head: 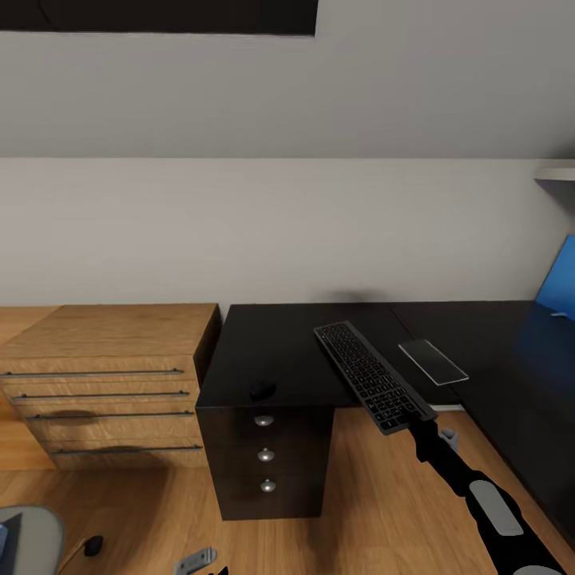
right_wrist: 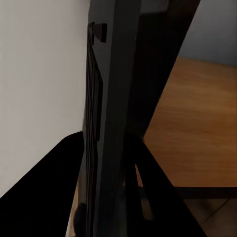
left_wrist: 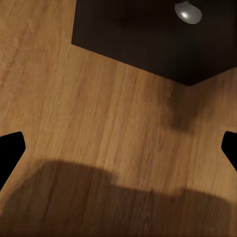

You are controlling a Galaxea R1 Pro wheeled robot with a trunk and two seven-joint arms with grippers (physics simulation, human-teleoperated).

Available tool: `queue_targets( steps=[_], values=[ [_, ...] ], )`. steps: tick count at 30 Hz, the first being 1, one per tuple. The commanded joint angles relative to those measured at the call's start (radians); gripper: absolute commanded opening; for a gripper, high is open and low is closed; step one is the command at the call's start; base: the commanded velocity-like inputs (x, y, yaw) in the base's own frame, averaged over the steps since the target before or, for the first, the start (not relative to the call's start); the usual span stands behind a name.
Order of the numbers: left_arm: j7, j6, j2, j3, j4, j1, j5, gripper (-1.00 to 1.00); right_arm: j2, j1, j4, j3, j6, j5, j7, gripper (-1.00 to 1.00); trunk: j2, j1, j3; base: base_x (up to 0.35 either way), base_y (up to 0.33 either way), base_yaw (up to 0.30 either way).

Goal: In the bedroom, organize the workspace by keeping the computer under the desk, ensuring the monitor is on the desk, placing the keyboard on the desk next to the monitor, placing the mouse on the desk next to the keyboard, moving the folder from the swivel chair onto the desk next to the mouse, stacking the notebook on top of the folder with the pen on top of the notebook, and positioning the swivel chair next to the desk.

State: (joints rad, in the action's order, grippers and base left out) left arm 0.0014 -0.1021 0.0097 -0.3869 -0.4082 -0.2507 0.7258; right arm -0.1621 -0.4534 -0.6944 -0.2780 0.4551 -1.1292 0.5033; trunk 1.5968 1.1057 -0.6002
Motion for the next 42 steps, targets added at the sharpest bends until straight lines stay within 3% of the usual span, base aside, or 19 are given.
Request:
queue_targets(
  steps=[1,36,42],
  values=[
    [0.0,-0.005,0.001,-0.008,0.001,-0.001,0.01,1.0,0.0,-0.001,0.0,-0.003,0.008,-0.006,0.001,-1.0,-0.007,-0.004,0.002,0.0,0.0,0.0],
    [0.0,-0.002,-0.002,-0.01,0.005,-0.001,0.012,1.0,-0.001,-0.001,-0.088,-0.006,0.029,-0.011,-0.006,-1.0,-0.252,-0.138,0.112,0.0,0.0,0.0],
    [0.0,-0.002,-0.002,-0.01,0.005,-0.001,0.013,1.0,-0.021,0.005,-0.082,-0.006,0.032,-0.017,0.022,-1.0,-0.294,-0.161,0.131,0.0,0.0,0.0]
  ],
)
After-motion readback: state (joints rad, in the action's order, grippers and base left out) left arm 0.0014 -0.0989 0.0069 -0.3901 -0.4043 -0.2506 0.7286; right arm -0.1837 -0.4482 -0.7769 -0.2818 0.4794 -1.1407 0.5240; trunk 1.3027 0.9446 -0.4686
